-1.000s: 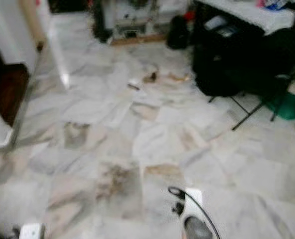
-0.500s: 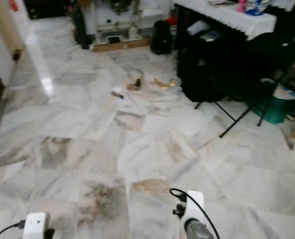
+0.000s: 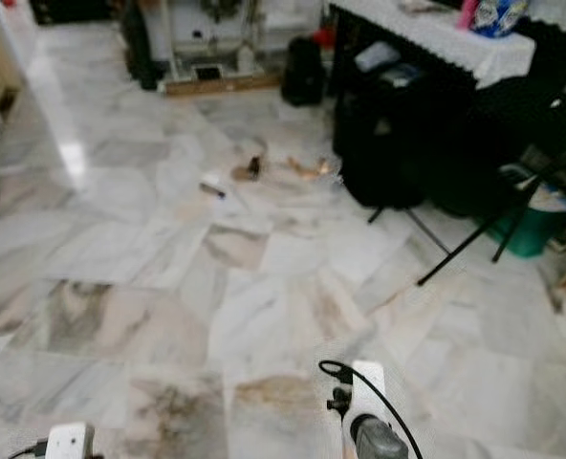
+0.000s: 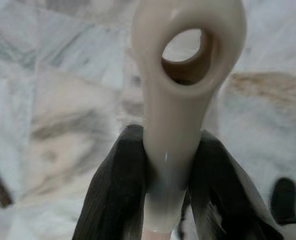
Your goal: Sweep floor
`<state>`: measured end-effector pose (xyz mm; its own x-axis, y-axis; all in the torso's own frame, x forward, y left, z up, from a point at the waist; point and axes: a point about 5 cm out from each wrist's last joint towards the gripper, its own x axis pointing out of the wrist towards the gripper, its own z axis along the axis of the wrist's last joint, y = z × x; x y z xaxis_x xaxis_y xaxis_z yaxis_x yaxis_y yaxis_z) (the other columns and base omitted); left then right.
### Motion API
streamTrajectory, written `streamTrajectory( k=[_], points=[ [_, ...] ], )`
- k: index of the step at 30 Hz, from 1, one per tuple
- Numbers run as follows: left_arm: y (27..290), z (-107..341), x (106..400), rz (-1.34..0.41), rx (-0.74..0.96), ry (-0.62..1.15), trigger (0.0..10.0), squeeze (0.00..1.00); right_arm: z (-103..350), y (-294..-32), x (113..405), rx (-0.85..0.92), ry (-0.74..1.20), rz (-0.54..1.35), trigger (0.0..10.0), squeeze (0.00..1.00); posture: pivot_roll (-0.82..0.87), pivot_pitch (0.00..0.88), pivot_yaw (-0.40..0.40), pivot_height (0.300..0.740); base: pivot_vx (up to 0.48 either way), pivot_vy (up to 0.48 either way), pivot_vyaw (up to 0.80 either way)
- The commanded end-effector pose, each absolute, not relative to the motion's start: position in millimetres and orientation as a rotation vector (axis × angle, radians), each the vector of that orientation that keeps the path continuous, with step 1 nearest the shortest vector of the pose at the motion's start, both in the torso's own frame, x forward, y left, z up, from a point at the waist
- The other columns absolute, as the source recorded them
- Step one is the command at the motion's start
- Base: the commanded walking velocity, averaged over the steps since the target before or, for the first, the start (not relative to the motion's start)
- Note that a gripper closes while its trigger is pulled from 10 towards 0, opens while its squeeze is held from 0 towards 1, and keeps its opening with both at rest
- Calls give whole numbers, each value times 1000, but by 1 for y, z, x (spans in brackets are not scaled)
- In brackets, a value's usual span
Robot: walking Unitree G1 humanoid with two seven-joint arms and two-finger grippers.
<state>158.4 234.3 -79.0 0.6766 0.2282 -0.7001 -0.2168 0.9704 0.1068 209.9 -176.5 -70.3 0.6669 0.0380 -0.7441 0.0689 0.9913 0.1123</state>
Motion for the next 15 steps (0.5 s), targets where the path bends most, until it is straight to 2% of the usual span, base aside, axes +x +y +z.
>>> streamTrajectory(
  k=[1,3,15],
  points=[
    [240,-81,150,294,-8,798,10000,0,-65,-169,220,143,807,5,10000,0,37,0,-61,740,461,0,800],
    [241,-81,149,299,-9,799,10000,0,-65,-168,219,141,809,10,10000,0,38,0,-63,740,463,0,794],
    [244,-81,147,310,-4,805,10000,0,-65,-169,219,143,812,26,10000,0,27,0,-53,740,477,0,0]
  ],
)
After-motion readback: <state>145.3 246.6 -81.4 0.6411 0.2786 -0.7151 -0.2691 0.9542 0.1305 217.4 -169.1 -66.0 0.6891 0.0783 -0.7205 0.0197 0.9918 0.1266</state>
